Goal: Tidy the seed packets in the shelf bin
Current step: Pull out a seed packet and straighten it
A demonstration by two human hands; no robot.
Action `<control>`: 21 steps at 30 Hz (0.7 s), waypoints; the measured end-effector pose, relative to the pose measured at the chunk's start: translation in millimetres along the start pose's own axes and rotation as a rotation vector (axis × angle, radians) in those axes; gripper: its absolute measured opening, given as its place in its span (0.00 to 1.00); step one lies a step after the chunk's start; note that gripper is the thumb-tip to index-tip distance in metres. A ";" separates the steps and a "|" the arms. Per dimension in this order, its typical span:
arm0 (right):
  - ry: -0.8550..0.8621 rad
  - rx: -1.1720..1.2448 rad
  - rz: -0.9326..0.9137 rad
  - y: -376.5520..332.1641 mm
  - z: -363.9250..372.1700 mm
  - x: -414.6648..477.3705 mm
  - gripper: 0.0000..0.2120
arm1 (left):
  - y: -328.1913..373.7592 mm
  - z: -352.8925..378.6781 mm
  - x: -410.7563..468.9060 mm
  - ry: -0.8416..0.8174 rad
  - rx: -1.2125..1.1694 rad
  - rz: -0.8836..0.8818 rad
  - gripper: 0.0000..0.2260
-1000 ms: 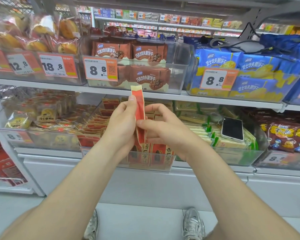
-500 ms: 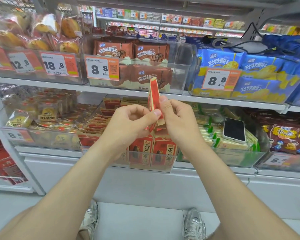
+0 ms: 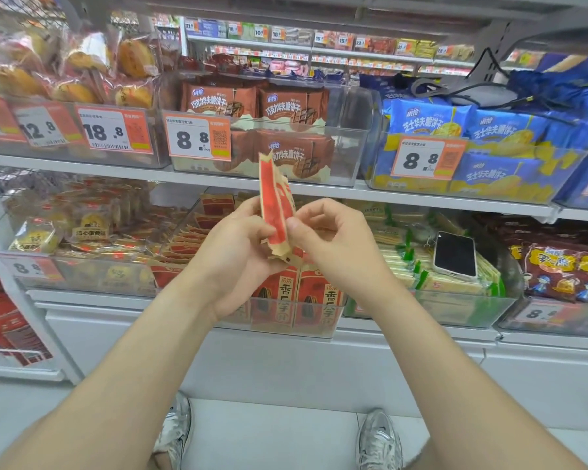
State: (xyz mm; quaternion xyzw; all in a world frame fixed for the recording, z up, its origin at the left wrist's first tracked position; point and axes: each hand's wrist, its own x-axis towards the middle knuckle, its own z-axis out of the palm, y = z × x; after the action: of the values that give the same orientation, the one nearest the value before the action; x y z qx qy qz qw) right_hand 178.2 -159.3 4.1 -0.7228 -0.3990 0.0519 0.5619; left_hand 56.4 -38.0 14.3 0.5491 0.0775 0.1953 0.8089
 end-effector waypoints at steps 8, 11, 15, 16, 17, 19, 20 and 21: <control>0.124 -0.020 -0.012 -10.5 7.9 -4.5 0.25 | -1.3 0.2 0.6 0.164 -0.010 -0.015 0.15; 0.048 0.082 0.216 -13.2 4.9 -3.4 0.28 | 0.2 -1.4 2.3 0.226 -0.051 0.007 0.13; -0.067 0.374 0.376 -13.3 1.3 -2.7 0.17 | 1.1 -1.1 2.4 0.238 -0.010 -0.006 0.14; -0.061 0.405 0.399 -13.2 0.2 -2.6 0.16 | 0.8 -1.4 2.3 0.238 0.003 -0.014 0.14; -0.055 0.424 0.418 -13.2 -0.7 -2.4 0.15 | 0.1 -1.6 2.9 0.240 0.013 -0.021 0.14; -0.049 0.433 0.447 -11.8 -3.0 -2.2 0.15 | -0.5 -0.4 2.9 0.247 0.020 -0.037 0.14; -0.046 0.427 0.454 -11.1 -3.7 -2.0 0.16 | -0.5 0.7 2.6 0.253 0.017 -0.045 0.14; -0.045 0.408 0.451 -11.3 -4.2 -2.3 0.17 | -0.6 1.9 2.9 0.262 0.024 -0.049 0.15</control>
State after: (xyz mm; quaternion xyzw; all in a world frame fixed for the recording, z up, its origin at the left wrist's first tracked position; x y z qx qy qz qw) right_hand 173.0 -163.4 14.5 -0.6639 -0.2222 0.2707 0.6608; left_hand 59.9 -38.7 14.7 0.5266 0.1984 0.2445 0.7897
